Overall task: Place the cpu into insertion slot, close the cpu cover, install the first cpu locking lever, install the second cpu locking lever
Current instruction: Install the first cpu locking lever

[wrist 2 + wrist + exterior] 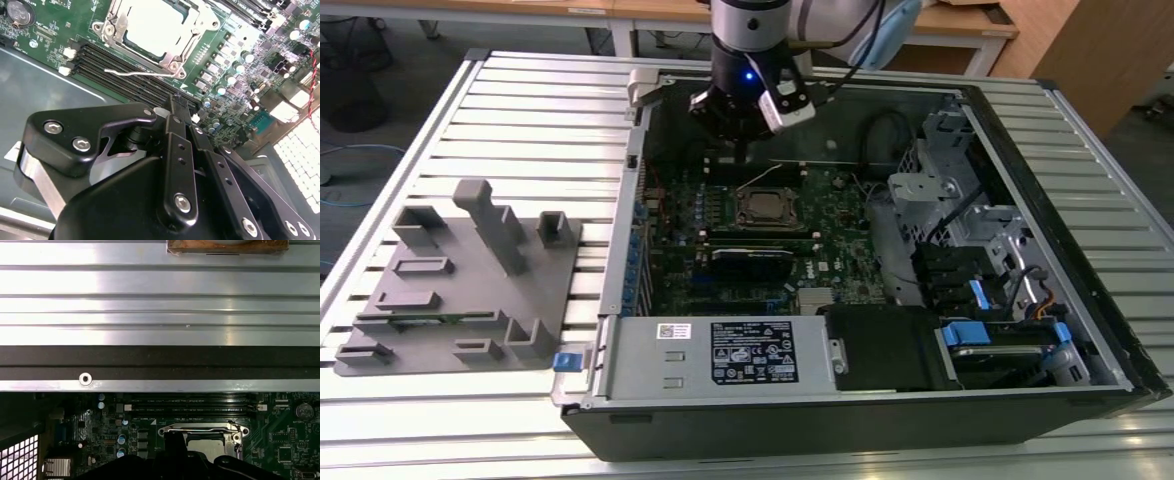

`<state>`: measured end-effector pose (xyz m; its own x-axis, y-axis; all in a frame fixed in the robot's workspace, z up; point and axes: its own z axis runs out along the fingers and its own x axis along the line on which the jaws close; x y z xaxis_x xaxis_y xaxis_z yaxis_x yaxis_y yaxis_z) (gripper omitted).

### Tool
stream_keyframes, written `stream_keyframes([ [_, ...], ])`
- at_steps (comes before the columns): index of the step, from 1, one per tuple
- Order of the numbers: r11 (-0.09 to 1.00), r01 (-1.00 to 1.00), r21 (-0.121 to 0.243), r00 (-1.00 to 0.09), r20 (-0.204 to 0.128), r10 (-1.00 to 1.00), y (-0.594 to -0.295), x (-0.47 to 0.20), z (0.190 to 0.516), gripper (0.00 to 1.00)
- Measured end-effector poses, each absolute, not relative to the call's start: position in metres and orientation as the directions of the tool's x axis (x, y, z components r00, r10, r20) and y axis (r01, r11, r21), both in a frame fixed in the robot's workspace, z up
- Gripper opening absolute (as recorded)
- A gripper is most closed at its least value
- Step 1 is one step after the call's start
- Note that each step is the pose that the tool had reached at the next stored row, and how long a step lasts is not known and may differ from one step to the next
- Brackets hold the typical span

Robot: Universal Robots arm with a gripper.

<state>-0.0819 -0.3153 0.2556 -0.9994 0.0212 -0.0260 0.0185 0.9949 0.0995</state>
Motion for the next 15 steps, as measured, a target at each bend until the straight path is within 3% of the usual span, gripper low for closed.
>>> stream_keyframes([
  [15, 0.995, 0.019, 0.1, -0.999, -0.024, 0.021, -0.315, -0.066, 0.244, 0.11],
])
